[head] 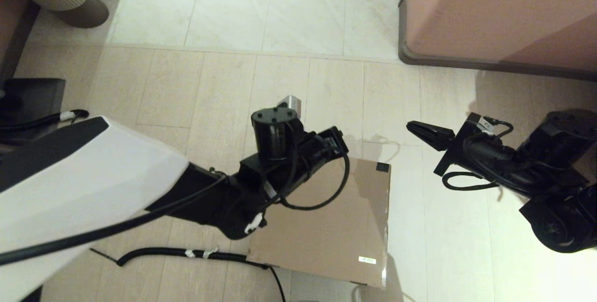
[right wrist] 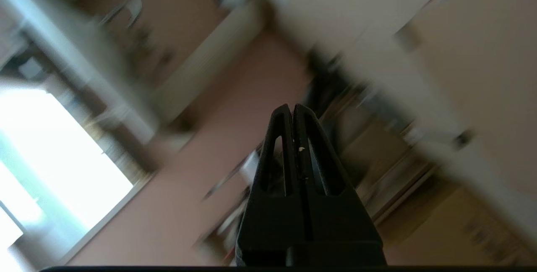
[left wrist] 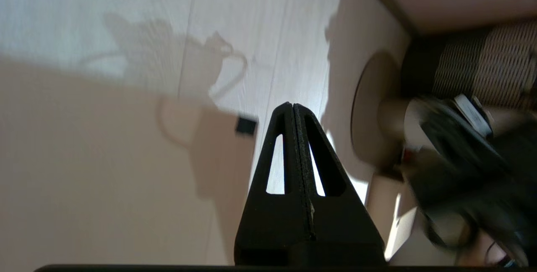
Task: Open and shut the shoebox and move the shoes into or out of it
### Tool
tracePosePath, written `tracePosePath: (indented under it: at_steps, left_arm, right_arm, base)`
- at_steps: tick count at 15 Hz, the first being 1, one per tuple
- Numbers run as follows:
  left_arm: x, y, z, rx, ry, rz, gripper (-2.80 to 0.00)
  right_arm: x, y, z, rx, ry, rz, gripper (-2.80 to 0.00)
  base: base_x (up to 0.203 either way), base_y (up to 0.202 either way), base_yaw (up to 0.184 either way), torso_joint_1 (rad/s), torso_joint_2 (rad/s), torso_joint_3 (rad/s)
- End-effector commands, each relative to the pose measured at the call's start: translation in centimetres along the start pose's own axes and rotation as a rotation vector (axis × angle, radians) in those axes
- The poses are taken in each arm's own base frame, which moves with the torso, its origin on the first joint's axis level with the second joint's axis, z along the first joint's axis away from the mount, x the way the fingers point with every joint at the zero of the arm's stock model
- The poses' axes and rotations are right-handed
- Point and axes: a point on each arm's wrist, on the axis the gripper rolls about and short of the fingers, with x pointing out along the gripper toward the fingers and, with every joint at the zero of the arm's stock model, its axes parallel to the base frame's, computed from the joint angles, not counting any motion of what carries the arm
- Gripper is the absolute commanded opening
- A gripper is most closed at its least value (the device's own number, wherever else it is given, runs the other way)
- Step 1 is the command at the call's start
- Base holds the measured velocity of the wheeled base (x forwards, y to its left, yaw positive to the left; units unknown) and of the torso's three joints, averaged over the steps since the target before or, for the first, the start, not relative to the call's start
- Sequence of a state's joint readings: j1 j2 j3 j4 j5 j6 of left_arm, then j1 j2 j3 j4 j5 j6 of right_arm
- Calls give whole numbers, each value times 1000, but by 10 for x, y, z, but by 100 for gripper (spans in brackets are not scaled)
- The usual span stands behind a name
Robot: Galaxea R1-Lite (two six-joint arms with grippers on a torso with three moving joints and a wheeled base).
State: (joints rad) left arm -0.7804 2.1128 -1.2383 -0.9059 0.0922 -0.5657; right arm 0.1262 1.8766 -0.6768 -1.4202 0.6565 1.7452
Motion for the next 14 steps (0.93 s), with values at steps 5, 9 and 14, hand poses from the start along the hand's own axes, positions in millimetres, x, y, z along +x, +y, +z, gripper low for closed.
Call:
tracePosePath:
  at_steps: [5, 9, 14]
  left_arm:
    - [-46, 0, -19, 160, 48, 110, -280]
    - [-77, 42, -13, 253, 79, 301, -280]
    - [-74, 143, -10, 276, 100, 540, -280]
  right_arm:
    - [-8, 15, -32, -546, -299, -352, -280]
    - [-44, 41, -67, -913, -203, -884, -280]
    - [-23, -19, -64, -1131, -137, -1161, -280]
  base:
    - [0, 0, 0, 0, 0, 0]
    - [0, 0, 0, 0, 0, 0]
    - [0, 0, 0, 0, 0, 0]
